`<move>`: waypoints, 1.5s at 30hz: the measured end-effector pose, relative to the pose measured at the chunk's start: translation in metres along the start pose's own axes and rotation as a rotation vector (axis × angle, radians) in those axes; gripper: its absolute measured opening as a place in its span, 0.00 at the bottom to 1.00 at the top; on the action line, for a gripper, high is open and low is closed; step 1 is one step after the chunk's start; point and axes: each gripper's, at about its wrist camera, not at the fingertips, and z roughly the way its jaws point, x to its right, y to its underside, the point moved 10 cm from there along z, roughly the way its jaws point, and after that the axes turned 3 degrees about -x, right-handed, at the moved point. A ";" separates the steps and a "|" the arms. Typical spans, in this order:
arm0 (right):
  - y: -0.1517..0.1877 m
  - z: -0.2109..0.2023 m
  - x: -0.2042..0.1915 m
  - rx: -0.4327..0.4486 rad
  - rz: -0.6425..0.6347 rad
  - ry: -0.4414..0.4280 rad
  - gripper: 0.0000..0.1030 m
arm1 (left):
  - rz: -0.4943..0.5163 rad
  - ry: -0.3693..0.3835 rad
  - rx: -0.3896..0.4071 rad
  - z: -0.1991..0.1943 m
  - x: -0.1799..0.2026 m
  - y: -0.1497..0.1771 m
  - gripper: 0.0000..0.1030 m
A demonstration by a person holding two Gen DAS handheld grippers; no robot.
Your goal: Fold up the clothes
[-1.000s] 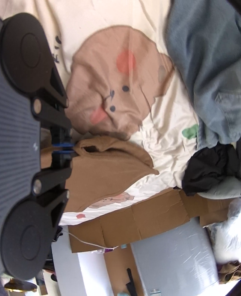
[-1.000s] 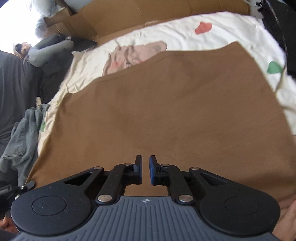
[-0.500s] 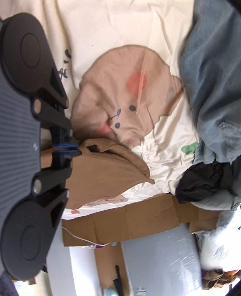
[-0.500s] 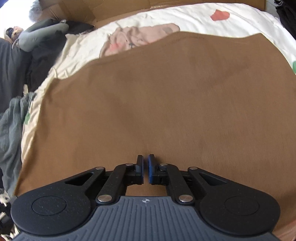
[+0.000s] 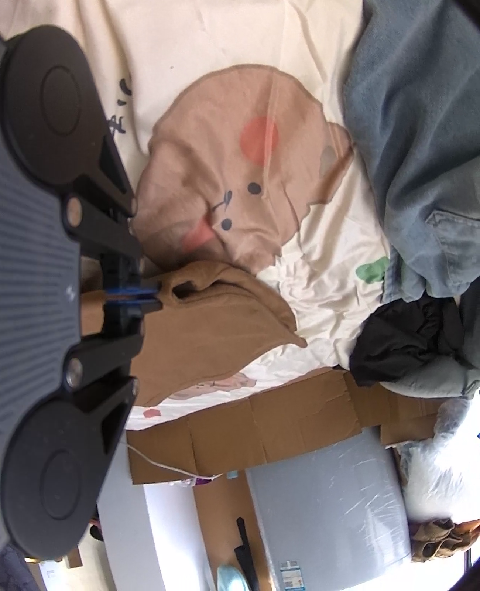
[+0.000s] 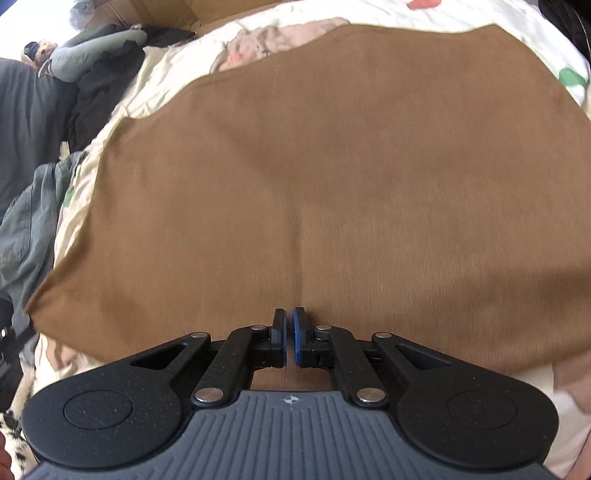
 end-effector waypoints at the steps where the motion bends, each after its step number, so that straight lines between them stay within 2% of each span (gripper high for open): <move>1: 0.004 0.000 0.000 -0.006 0.003 0.001 0.07 | 0.000 -0.004 0.001 0.000 -0.001 0.001 0.02; 8: 0.018 -0.001 0.001 -0.027 0.004 -0.014 0.07 | -0.010 -0.060 0.001 0.000 -0.018 0.003 0.03; 12: 0.018 -0.004 0.001 -0.043 -0.002 -0.028 0.06 | -0.023 -0.059 0.004 0.002 -0.024 0.002 0.03; 15: 0.018 -0.006 0.001 -0.055 -0.009 -0.038 0.05 | -0.024 -0.082 0.001 0.006 -0.029 0.002 0.08; 18: 0.013 -0.014 -0.002 -0.041 -0.020 -0.045 0.05 | -0.040 -0.100 0.004 0.011 -0.038 0.000 0.20; 19: 0.010 -0.019 -0.002 -0.029 -0.017 -0.051 0.04 | -0.051 -0.106 -0.004 0.014 -0.042 0.001 0.33; 20: 0.006 -0.023 -0.003 -0.017 -0.016 -0.057 0.05 | -0.062 -0.115 -0.013 0.017 -0.046 0.002 0.41; 23: -0.002 -0.031 0.002 0.005 0.001 -0.050 0.04 | -0.083 -0.094 -0.001 0.022 -0.051 0.001 0.41; 28: -0.008 -0.022 0.003 -0.001 0.021 -0.042 0.03 | -0.096 -0.059 0.017 0.030 -0.052 -0.005 0.39; 30: -0.009 -0.017 -0.004 -0.006 0.010 -0.051 0.03 | -0.097 -0.050 0.014 0.034 -0.051 -0.007 0.30; 31: -0.009 -0.013 -0.008 -0.009 0.005 -0.052 0.03 | -0.098 -0.037 0.009 0.035 -0.050 -0.008 0.18; 32: -0.008 -0.009 -0.010 -0.017 0.000 -0.047 0.03 | -0.093 -0.028 0.002 0.036 -0.048 -0.009 0.09; 38: 0.009 0.006 -0.010 -0.071 -0.018 -0.002 0.06 | -0.052 -0.015 -0.011 0.026 -0.038 -0.010 0.08; 45: -0.035 -0.008 -0.012 0.020 -0.019 0.007 0.04 | -0.057 -0.001 0.000 0.022 -0.036 -0.010 0.07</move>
